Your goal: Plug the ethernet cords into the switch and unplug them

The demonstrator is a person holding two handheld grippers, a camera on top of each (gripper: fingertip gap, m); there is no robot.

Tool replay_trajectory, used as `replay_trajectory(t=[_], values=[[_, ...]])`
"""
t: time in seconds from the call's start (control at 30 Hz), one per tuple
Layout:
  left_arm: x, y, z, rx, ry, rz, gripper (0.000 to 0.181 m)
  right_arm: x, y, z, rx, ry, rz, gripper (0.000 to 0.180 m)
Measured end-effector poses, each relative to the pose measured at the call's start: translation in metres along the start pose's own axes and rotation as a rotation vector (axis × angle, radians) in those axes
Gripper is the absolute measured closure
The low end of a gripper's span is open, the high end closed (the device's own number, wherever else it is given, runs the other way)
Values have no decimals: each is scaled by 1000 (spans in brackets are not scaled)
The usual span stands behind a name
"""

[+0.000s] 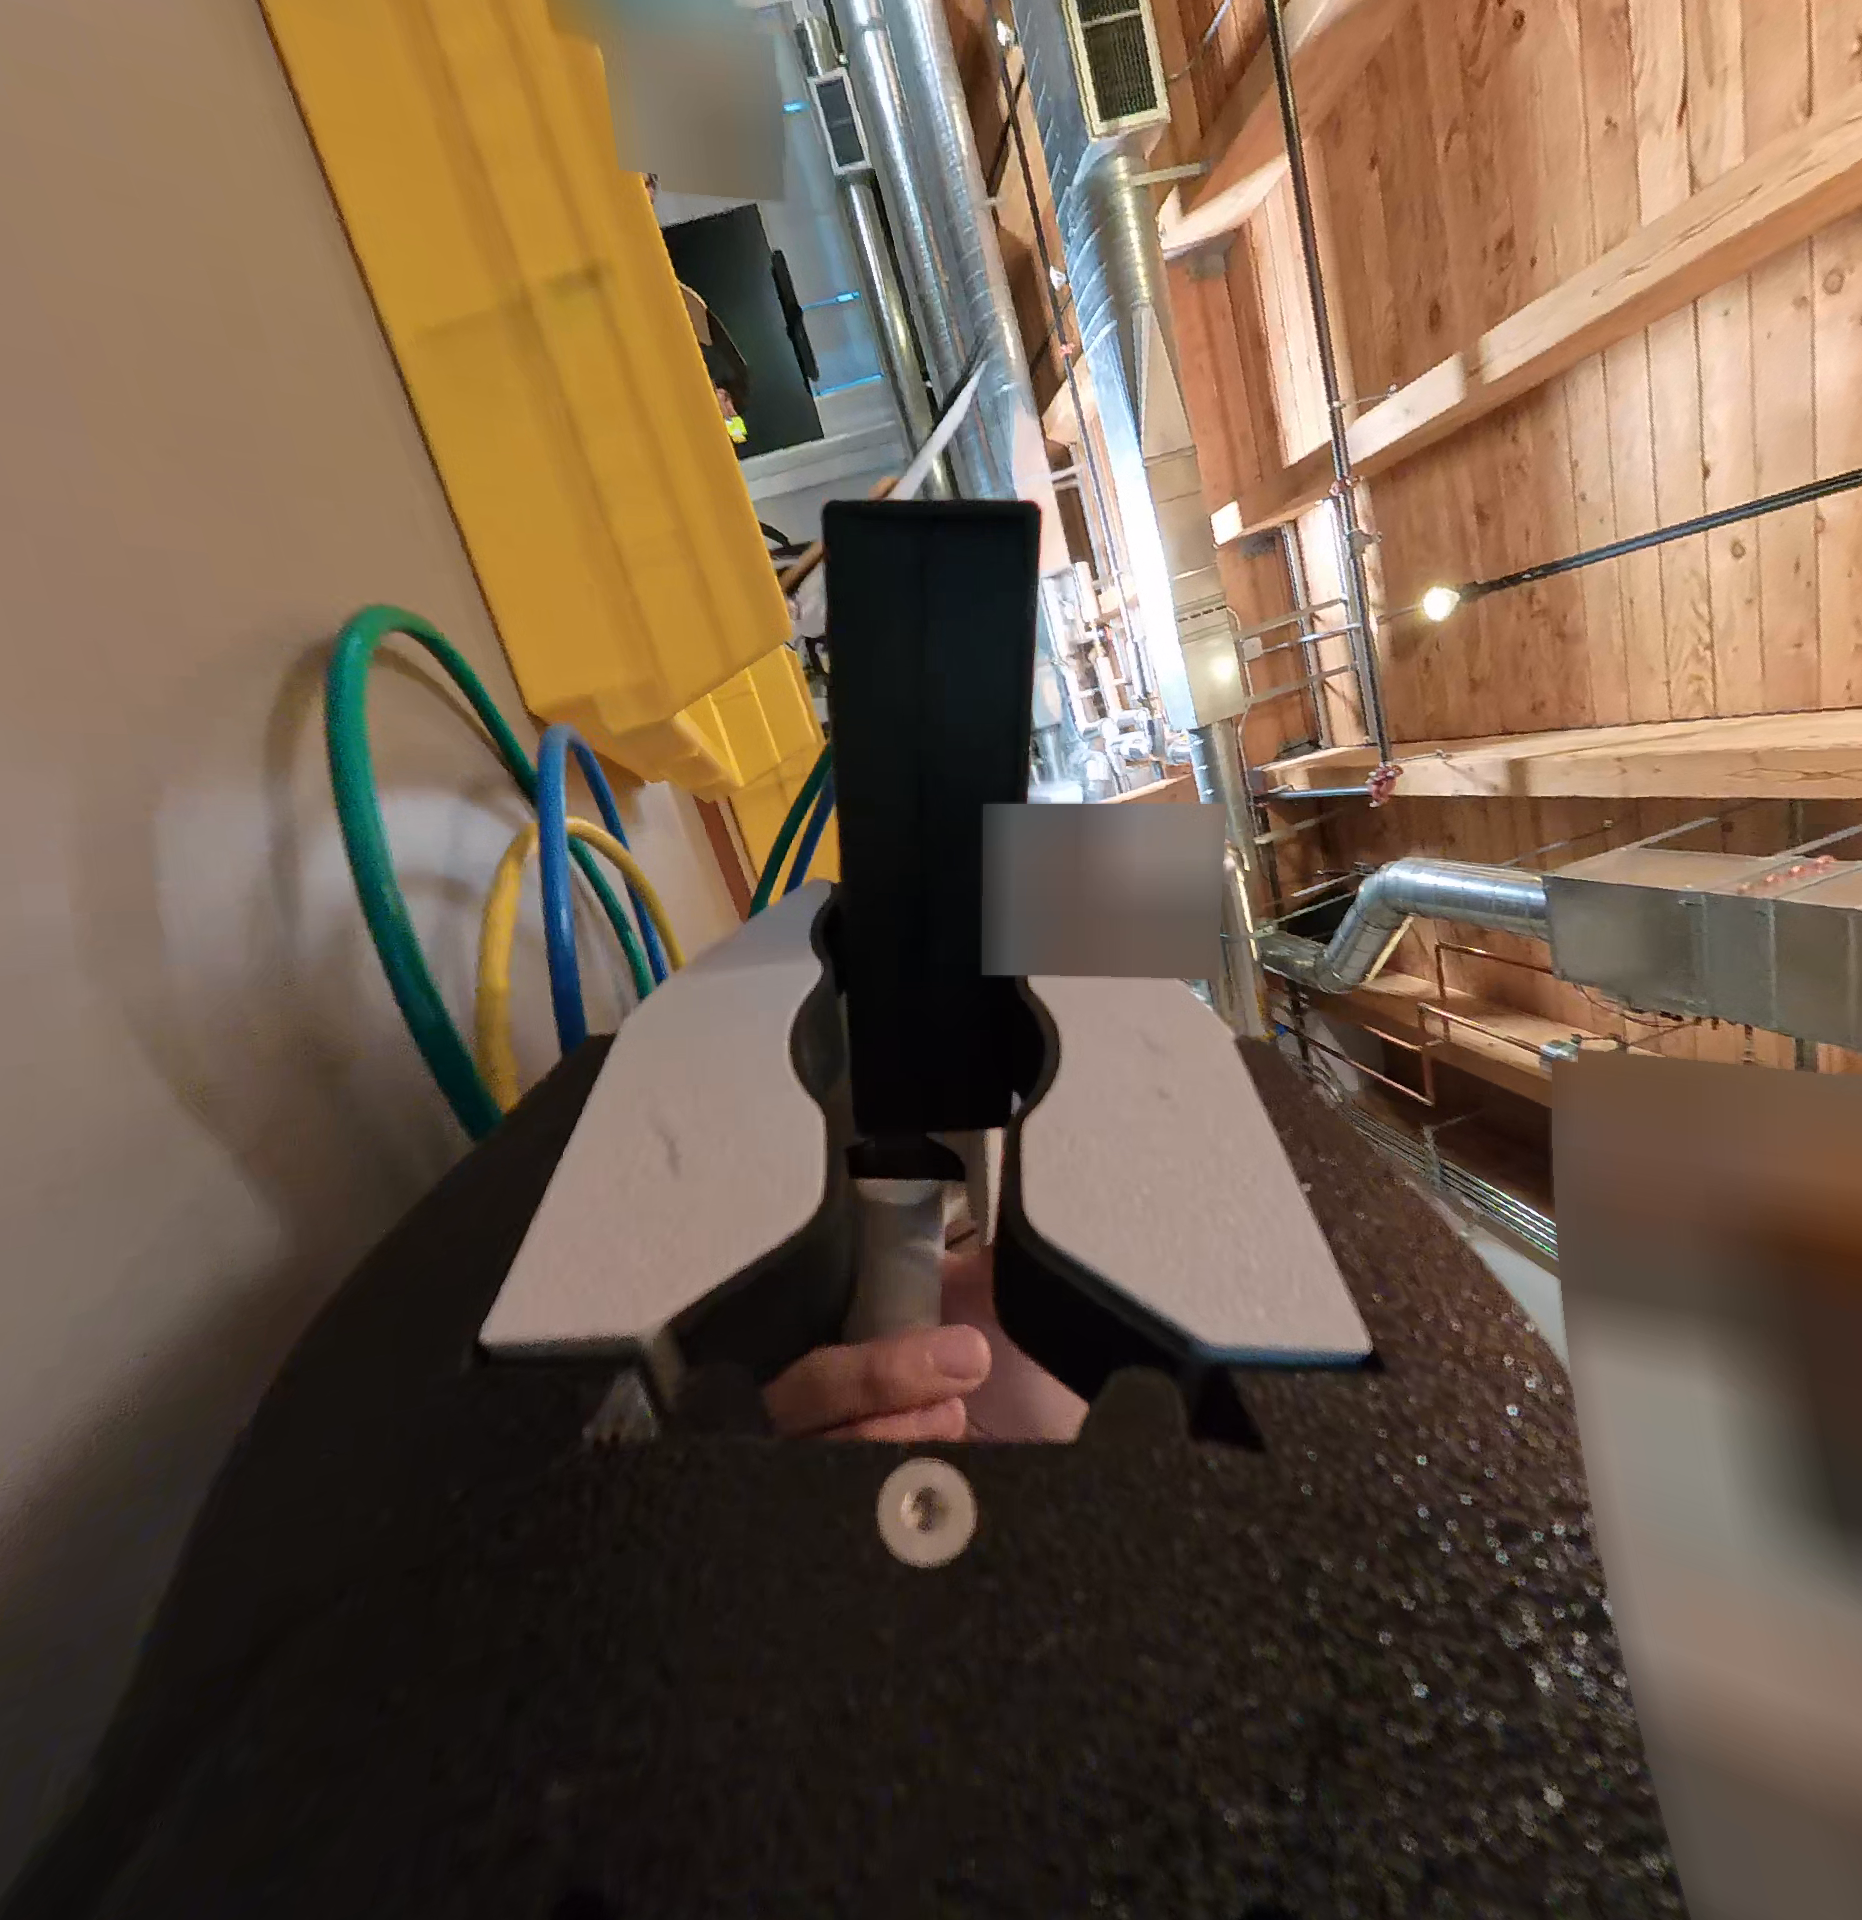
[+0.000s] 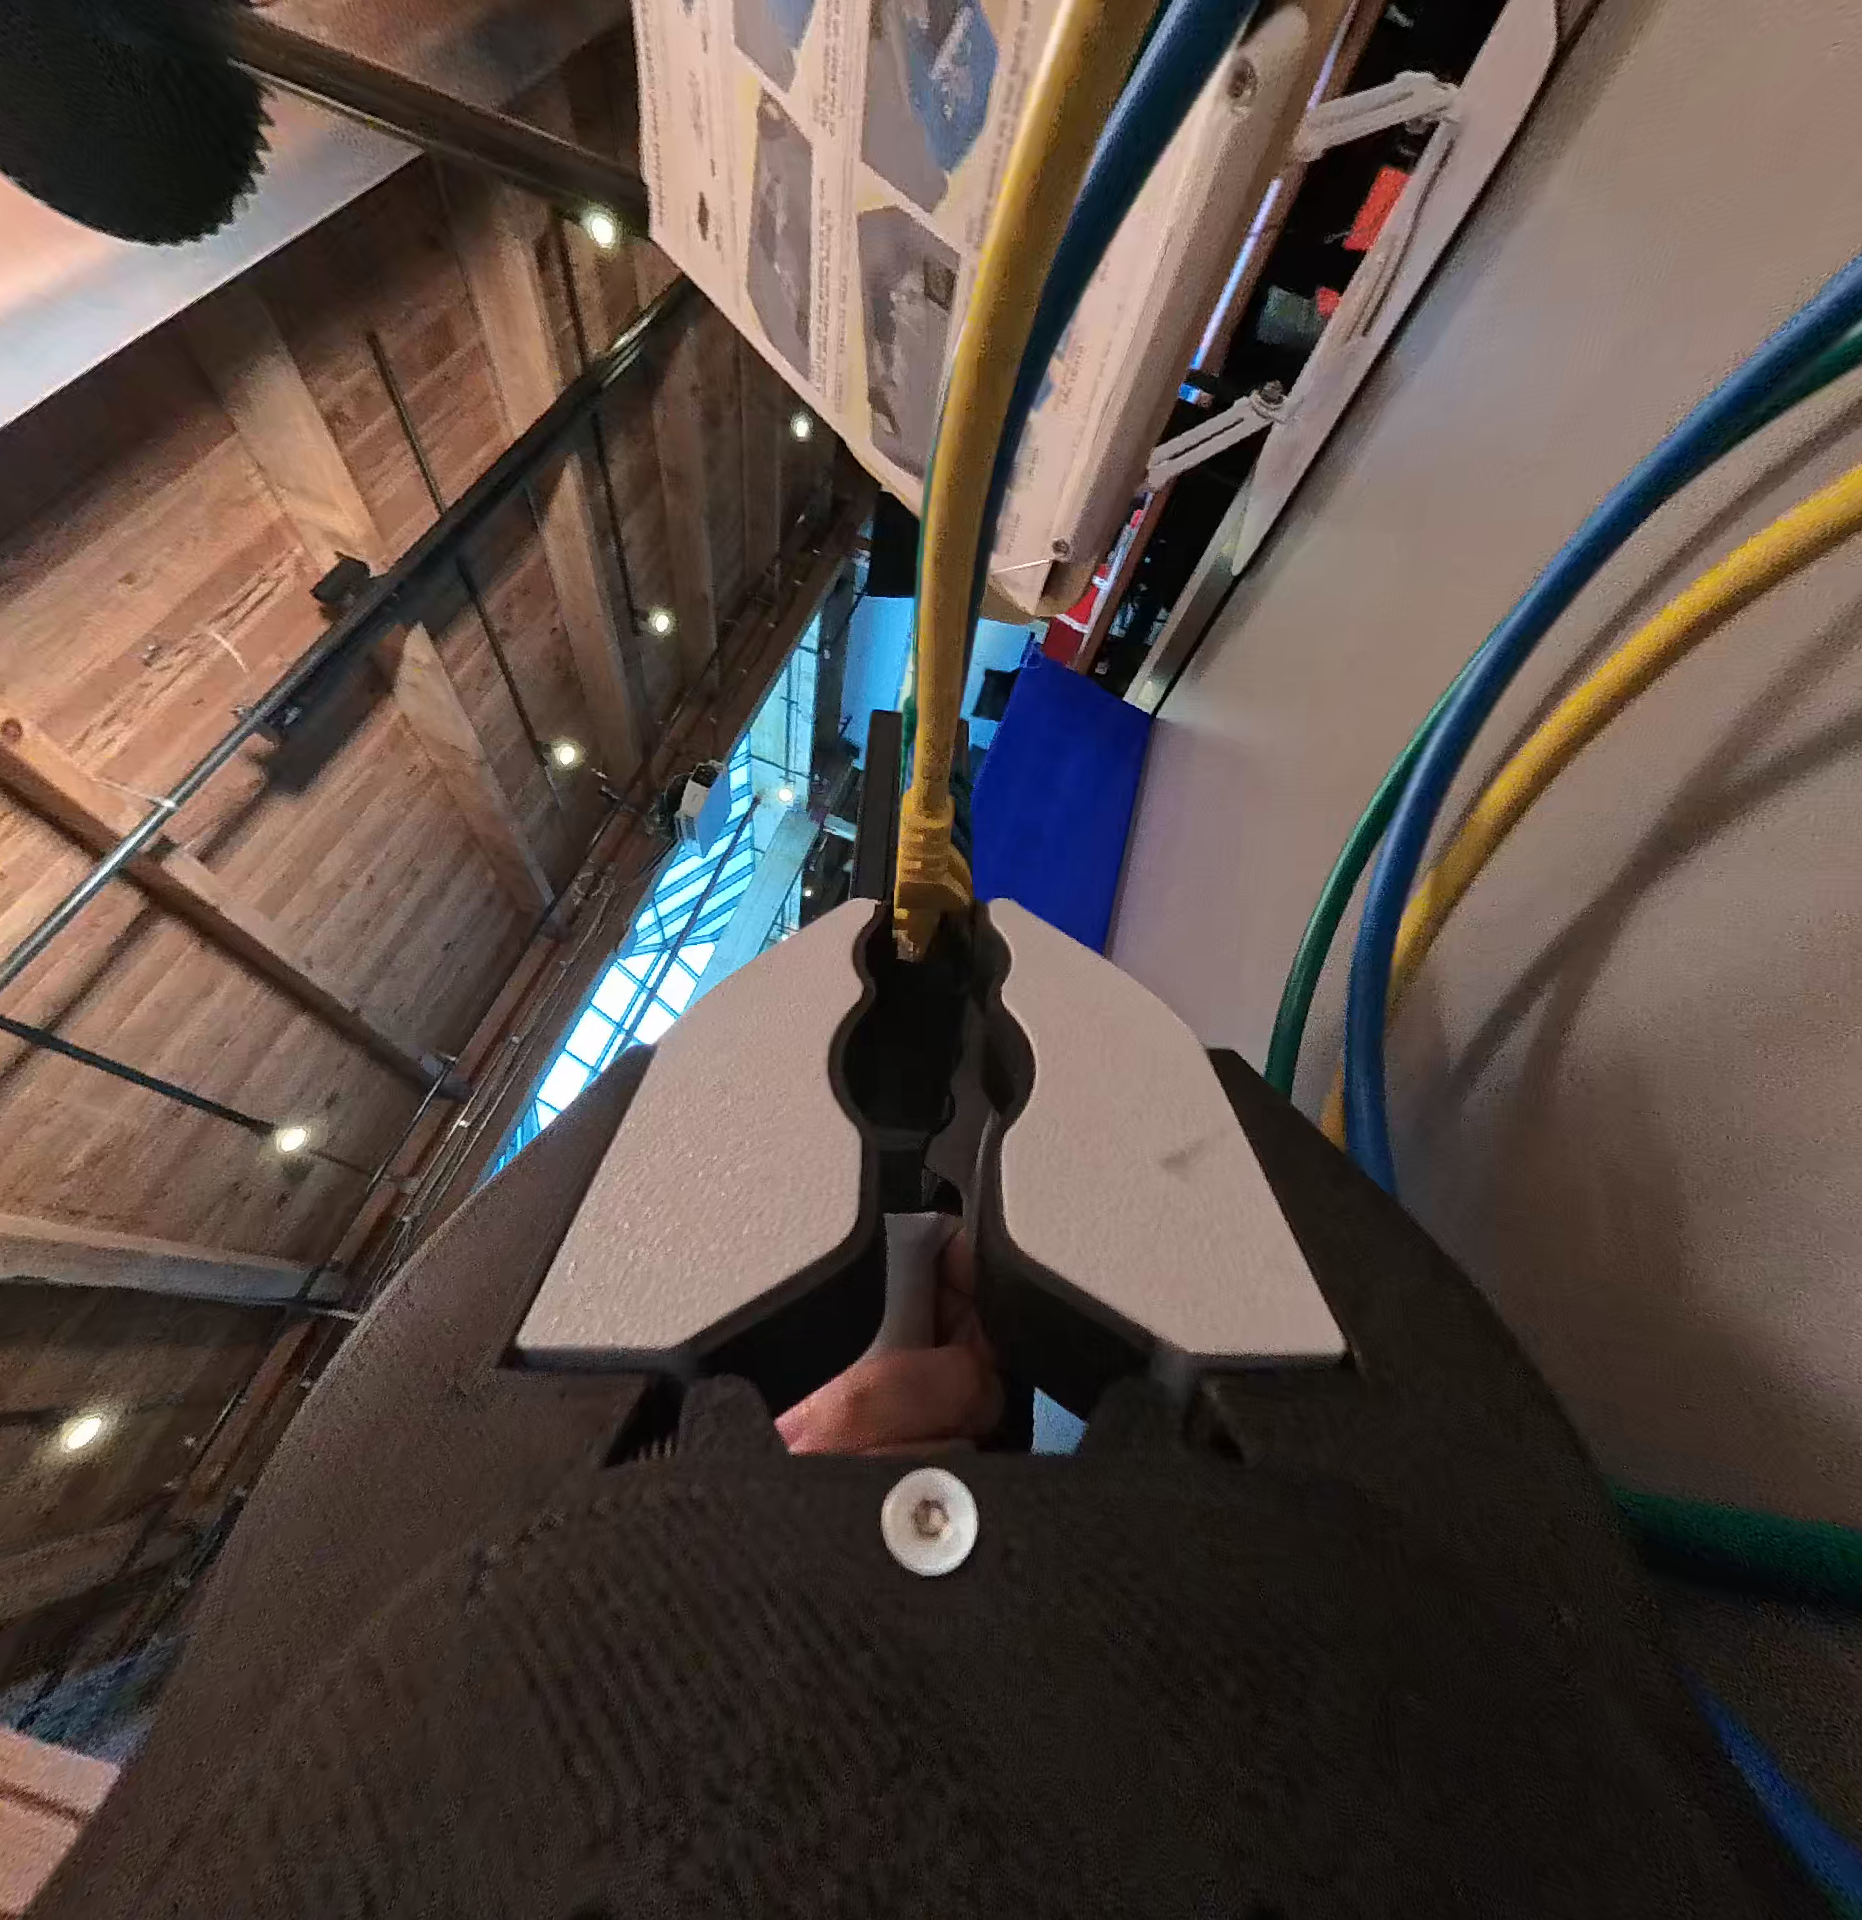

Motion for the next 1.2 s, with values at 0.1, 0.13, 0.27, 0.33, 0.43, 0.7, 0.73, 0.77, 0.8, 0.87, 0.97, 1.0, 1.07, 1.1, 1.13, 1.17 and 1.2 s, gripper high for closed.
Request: replay_trajectory(t=[0.1, 0.13, 0.27, 0.33, 0.43, 0.7, 0.73, 0.77, 0.8, 0.87, 0.97, 1.0, 1.07, 1.1, 1.13, 1.17, 1.2], values=[[1, -3, -3, -2, 13, 21, 154, 3, 2, 0, 37, -11, 0, 166], [2, -3, -4, 3, 18, 30, 154, 3, 4, 0, 44, -17, 6, 166], [2, -4, -5, 17, 42, 54, 153, 7, 8, -2, 49, -7, 43, 166], [1, -6, -6, 18, 49, 60, 153, 8, 9, -1, 54, 27, 38, 165], [1, -8, -8, 22, 63, 59, 153, 10, 10, -2, 75, 30, 47, 165], [1, -10, -7, 26, 70, 64, 153, 12, 14, -4, 84, 18, 57, 165], [0, -10, -6, 24, 73, 65, 153, 13, 14, -4, 72, 17, 59, 165], [0, -10, -5, 18, 79, 61, 153, 13, 14, -3, 63, 26, 59, 165], [0, -10, -5, 6, 89, 56, 154, 13, 14, -3, 65, 35, 59, 165], [0, -11, -5, -8, 94, 62, 154, 14, 13, -3, 73, 12, 58, 165], [3, -11, -7, -40, 96, 87, 153, 15, 13, 2, 80, 14, 50, 166], [4, -11, -8, -50, 101, 95, 153, 16, 13, 4, 79, 23, 50, 166], [5, -11, -9, -40, 100, 114, 153, 16, 13, 5, 74, 13, 51, 166], [6, -11, -10, -29, 103, 123, 153, 15, 14, 4, 74, -3, 49, 167], [6, -11, -9, -21, 110, 134, 154, 15, 14, 3, 70, -24, 40, 167], [6, -11, -9, -16, 118, 143, 154, 14, 15, 2, 72, -46, 28, 167], [5, -12, -10, -8, 118, 151, 154, 14, 15, 1, 71, -67, 19, 167]])
Point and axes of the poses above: each gripper's, where its closed fingertips meet, y out along the fingers, x out of its underside, z = x × y across the jaws, the point moved 10 cm from there along -y, back along the fingers, and after that the axes turned 3 degrees about -z, right-handed, at the moved point
